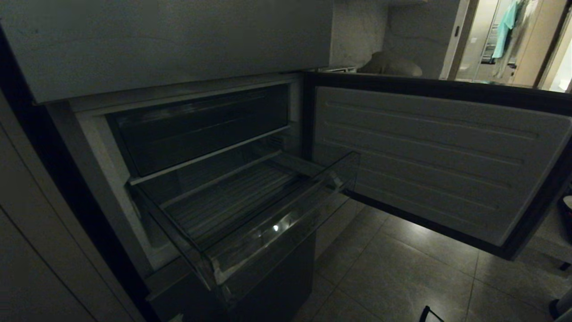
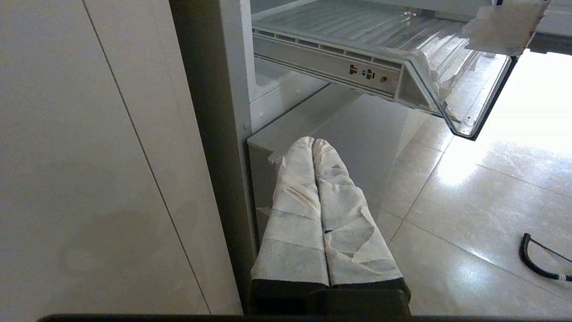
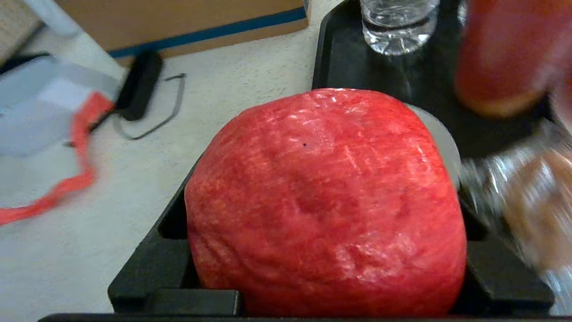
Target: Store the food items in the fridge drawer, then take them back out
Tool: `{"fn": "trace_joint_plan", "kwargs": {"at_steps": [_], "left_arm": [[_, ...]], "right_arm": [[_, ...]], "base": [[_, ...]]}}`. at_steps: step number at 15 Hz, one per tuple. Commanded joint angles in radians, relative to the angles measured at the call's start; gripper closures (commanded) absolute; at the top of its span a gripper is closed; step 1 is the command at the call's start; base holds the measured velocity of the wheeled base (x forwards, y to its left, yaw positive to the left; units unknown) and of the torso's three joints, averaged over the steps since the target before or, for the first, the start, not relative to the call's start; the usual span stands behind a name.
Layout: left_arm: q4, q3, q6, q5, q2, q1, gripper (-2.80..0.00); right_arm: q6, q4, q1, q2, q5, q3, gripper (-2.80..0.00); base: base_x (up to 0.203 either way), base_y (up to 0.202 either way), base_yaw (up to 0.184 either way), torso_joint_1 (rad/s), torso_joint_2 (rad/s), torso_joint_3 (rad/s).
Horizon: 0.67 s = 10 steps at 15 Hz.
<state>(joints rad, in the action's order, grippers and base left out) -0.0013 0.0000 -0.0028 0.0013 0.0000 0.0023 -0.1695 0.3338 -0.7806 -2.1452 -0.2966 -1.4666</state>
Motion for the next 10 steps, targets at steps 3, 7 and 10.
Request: {"fn": "trace_joint_plan", "kwargs": {"at_steps": [3, 7, 10], "left_arm": [[0.0, 0.0, 0.0, 0.0, 0.0, 0.001, 0.0], [0.0, 0.0, 0.0, 0.0, 0.0, 0.001, 0.0], [0.0, 0.0, 0.0, 0.0, 0.0, 0.001, 0.0]], "right_arm": [[0.013, 0.001, -0.002, -0.177, -0.003, -0.125, 0.0], [0.011, 0.002, -0.001, -0.245, -0.004, -0.177, 0.0], [0.011, 0.002, 0.0, -0.278, -0.003, -0.228, 0.0]], "base": [[0.0, 0.0, 0.0, 0.0, 0.0, 0.0], [0.0, 0.0, 0.0, 0.0, 0.0, 0.0], [0.0, 0.0, 0.0, 0.0, 0.0, 0.0]]}}
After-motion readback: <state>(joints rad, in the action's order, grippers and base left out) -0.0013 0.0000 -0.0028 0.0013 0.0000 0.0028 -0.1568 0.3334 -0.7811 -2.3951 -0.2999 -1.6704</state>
